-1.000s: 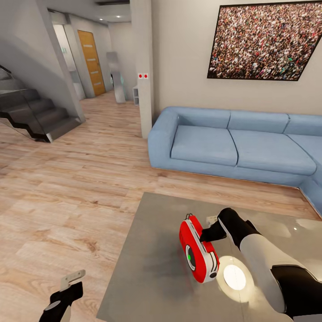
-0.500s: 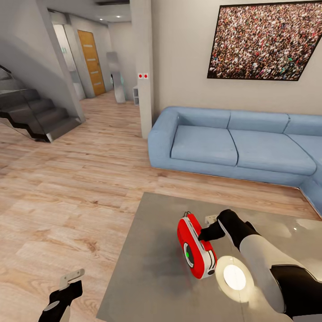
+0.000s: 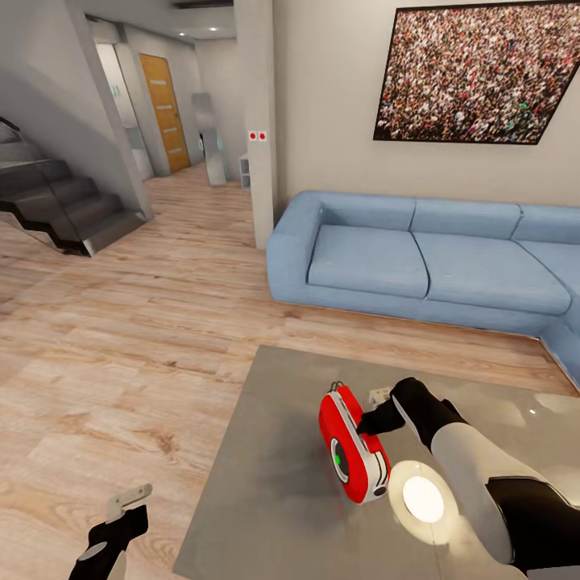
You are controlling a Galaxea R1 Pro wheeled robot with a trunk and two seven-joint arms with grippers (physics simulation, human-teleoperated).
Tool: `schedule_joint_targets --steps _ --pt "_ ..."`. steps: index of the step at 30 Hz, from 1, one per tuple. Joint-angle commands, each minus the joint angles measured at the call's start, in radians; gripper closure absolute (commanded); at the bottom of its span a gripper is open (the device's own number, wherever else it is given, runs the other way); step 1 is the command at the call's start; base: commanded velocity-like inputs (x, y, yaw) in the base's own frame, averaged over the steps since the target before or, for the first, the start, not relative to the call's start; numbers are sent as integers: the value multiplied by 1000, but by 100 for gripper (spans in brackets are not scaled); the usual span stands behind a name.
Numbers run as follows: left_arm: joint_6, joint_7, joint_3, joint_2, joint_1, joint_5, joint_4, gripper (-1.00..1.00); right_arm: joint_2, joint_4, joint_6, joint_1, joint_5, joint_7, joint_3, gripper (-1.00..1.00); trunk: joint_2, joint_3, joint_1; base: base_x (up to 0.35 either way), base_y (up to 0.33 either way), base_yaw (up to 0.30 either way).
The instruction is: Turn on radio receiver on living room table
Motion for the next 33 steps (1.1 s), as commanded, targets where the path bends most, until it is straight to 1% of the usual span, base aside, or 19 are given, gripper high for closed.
schedule_joint_targets --steps 1,8,27,33 --pt "0 0 0 0 0 0 0 100 0 0 1 0 -5 0 -1 100 -7 -3 4 0 0 0" --pt "0 1 0 0 0 0 0 100 1 0 1 0 -5 0 -1 100 -56 -25 31 0 0 0" --pt "0 2 0 -2 0 0 0 100 2 0 1 0 -5 0 -1 100 -56 -25 31 0 0 0" --pt "0 3 0 -2 0 0 0 100 2 0 0 0 -5 0 -1 100 -98 -44 54 0 0 0"
